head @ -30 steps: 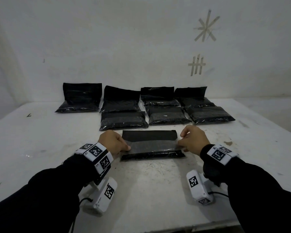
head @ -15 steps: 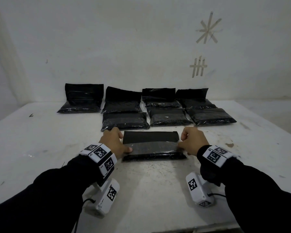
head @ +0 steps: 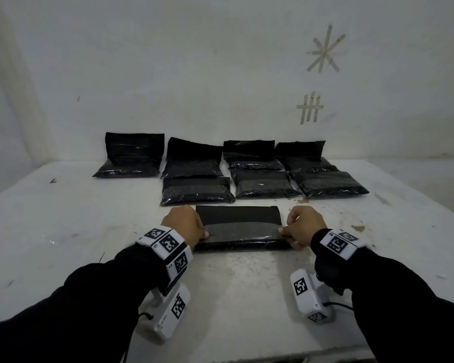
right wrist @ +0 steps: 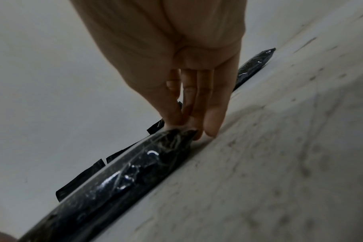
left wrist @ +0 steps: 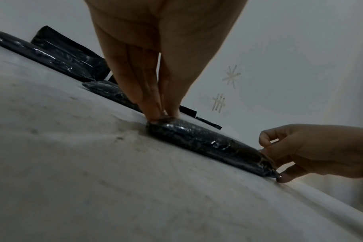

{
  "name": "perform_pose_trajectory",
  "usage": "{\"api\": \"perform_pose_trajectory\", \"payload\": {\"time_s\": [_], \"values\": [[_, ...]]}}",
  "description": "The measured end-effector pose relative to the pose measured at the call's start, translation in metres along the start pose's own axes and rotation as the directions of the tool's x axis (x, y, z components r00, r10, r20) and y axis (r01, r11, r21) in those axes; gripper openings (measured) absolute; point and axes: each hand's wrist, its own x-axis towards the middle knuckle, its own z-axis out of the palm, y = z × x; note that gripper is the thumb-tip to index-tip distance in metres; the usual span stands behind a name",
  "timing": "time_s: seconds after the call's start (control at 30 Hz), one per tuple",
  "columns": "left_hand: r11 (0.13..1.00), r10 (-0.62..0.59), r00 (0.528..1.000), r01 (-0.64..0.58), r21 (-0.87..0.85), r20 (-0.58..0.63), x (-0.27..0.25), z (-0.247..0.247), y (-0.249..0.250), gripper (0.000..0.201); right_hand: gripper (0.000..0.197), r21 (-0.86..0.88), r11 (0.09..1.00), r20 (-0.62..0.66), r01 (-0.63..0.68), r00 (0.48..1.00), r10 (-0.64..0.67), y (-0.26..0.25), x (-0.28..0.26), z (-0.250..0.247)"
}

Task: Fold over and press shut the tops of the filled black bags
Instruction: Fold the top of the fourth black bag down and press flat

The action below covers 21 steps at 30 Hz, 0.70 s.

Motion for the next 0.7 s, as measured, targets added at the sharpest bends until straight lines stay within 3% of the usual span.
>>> {"api": "perform_pose_trajectory", "payload": {"time_s": [0.13,0.23,0.5,0.7], "values": [[1.000,0.010,1.000,-0.010,0.013,0.000,-0.0005,0.0036,-0.0015,0.019,0.030,-0.087,0.995,-0.006,0.053,0.999,-0.054,-0.0009,-0.0013,-0.0022],[0.999,0.028,0.999,-0.028,0.024,0.021,-0.0018,0.0067,-0.0026,0.022,0.008,-0.176,0.980,0.004,0.089,0.996,-0.090,-0.0058,-0.0048,-0.0062],[0.998,0.030,0.997,-0.033,0.046,0.078,0.0001,0.0091,-0.0078,0.025,0.013,-0.193,0.978,0.019,0.077,0.997,-0.075,-0.0060,-0.0043,-0.0021],[0.997,0.040,0.995,-0.046,0.065,0.092,0.0012,0.0089,-0.0076,0.025,0.016,-0.144,0.985,0.099,0.093,0.992,-0.079,-0.0048,-0.0058,-0.0049]]}}
